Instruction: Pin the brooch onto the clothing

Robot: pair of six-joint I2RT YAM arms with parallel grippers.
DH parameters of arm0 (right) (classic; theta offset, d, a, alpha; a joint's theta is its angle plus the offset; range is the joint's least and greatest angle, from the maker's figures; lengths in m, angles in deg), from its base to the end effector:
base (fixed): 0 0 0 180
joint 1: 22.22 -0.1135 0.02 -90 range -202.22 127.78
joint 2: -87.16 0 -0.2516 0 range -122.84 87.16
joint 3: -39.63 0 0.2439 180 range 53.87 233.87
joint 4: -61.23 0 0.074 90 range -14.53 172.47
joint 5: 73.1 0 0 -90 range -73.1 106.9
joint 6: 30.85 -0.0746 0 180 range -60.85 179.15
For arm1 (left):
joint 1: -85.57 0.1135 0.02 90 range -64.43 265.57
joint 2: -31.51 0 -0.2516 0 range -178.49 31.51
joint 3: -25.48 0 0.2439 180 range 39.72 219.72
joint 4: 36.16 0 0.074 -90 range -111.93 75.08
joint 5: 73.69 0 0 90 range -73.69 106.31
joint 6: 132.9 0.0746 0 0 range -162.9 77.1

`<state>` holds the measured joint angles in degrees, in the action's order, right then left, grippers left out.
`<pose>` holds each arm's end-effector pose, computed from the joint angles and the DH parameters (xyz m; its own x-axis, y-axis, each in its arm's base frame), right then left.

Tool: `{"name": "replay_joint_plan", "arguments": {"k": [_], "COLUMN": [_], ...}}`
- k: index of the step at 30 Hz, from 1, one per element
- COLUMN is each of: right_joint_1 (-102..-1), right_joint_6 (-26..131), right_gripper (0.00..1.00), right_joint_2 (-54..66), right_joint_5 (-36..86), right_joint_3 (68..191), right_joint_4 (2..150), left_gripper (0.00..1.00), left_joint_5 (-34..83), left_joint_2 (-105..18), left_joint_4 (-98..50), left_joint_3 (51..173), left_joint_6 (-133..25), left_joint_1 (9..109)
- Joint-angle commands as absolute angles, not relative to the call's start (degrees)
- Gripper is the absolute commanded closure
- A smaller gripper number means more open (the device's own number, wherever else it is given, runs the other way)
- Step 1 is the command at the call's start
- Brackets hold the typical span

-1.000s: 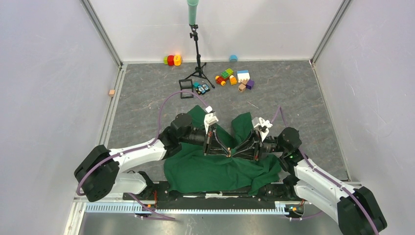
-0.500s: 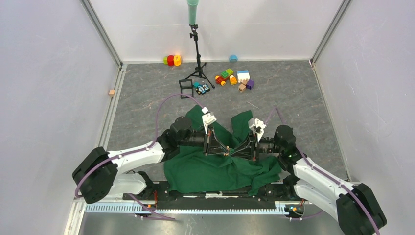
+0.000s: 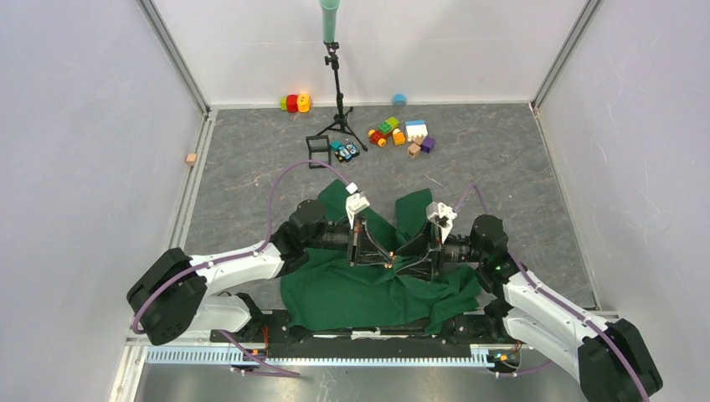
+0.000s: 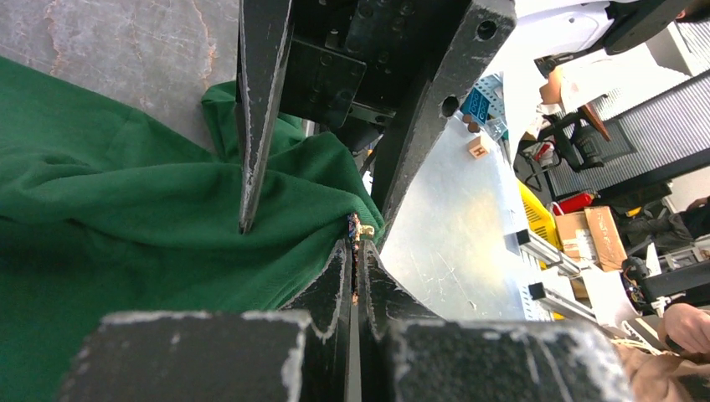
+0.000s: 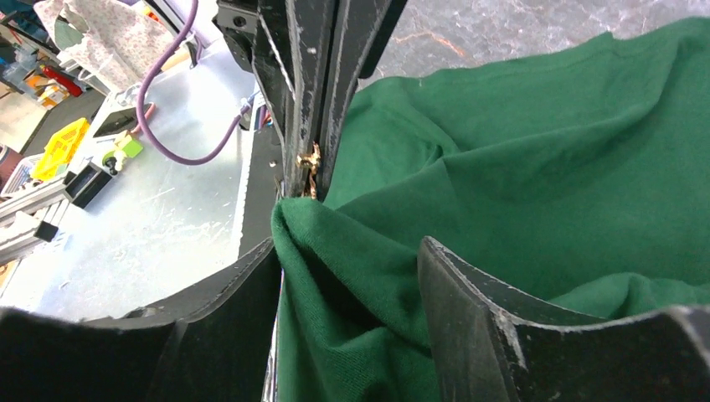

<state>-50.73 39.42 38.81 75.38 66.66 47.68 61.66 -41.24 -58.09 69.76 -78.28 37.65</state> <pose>0.1383 0.1475 0.1975 -0.4466 -0.0418 -0.8937 -0.8934 0.0747 0.4430 0.1519 -0.2474 0.2231 -0.6385 0.1000 -0.7631 0.7673 0.0052 -0.6413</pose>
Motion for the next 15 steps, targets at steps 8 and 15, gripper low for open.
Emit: {"name": "replay_joint_plan", "arguments": {"k": [8,15], "right_joint_1": [-50.5,-50.5], "right_joint_6": [32.8,31.8], "right_gripper": [0.37,0.51], "right_joint_2": [40.8,37.7], "right_joint_5": [78.8,79.3], "right_joint_3": [69.6,69.1], "right_joint_4": [37.5,36.7], "left_gripper": [0.98,0.98], "left_joint_5": [65.4,66.3], "left_joint_2": [-39.4,-39.6], "left_joint_4": [-57.3,-57.3], "left_joint_3": [70.7,71.1], "left_joint_6": [-76.7,-76.7], "left_joint_1": [37.8,37.7]}}
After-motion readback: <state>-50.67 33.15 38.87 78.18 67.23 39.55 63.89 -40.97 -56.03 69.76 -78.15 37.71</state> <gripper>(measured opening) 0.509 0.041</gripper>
